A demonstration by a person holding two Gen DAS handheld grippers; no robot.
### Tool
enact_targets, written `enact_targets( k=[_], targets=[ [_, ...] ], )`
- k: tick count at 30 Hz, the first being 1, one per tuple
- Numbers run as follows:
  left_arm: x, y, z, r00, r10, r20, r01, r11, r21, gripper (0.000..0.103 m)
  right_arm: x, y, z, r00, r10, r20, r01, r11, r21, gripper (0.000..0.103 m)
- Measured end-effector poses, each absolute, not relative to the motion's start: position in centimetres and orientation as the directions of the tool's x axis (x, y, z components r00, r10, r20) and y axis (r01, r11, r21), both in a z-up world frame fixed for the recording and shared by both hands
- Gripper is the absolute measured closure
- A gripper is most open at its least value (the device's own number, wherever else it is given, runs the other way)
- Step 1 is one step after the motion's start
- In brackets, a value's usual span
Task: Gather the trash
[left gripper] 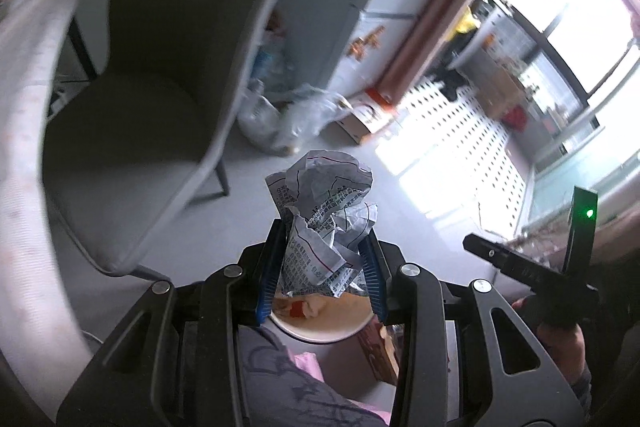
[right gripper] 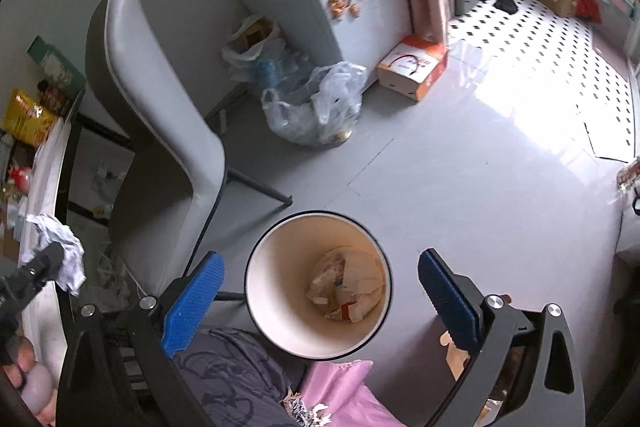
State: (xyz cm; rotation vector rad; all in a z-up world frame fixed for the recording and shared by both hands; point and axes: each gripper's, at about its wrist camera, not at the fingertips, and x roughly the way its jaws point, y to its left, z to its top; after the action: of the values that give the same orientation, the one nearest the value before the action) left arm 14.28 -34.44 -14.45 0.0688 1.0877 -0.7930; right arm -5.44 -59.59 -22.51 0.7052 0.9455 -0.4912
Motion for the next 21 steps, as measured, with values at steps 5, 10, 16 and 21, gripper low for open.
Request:
enact_targets(
  k=[5,10,16,21],
  targets=[
    [13.3,-37.5,-14.9,0.181,-0.546,-0.818,0.655,0.687,-0.314,0.052,-7.2,-61.0,-21.9,0.511,-0.106,-0.853,0.684,0.651,0.329,0.008],
    [12.7,-38.9,-14.6,0.164,-0.563,-0.810,0.676,0.662,-0.323,0.013,-8.2,-61.6,-21.4,0.512,-0.123,-0.850,0.694,0.642,0.326,0.008],
    [13.2,-36.8,-13.6,0.213,-0.547,-0.810,0.650,0.698,-0.300,0.006,-8.2,-60.6,-20.6,0.529,-0.117,-0.841,0.679,0.652,0.337,0.008],
    [13.4,-34.2,-12.0,0.253,-0.545,-0.799,0.615,0.728,-0.302,0.006,-7.6,-59.5,-18.7,0.560,-0.111,-0.821,0.647,0.678,0.349,0.008]
  ],
)
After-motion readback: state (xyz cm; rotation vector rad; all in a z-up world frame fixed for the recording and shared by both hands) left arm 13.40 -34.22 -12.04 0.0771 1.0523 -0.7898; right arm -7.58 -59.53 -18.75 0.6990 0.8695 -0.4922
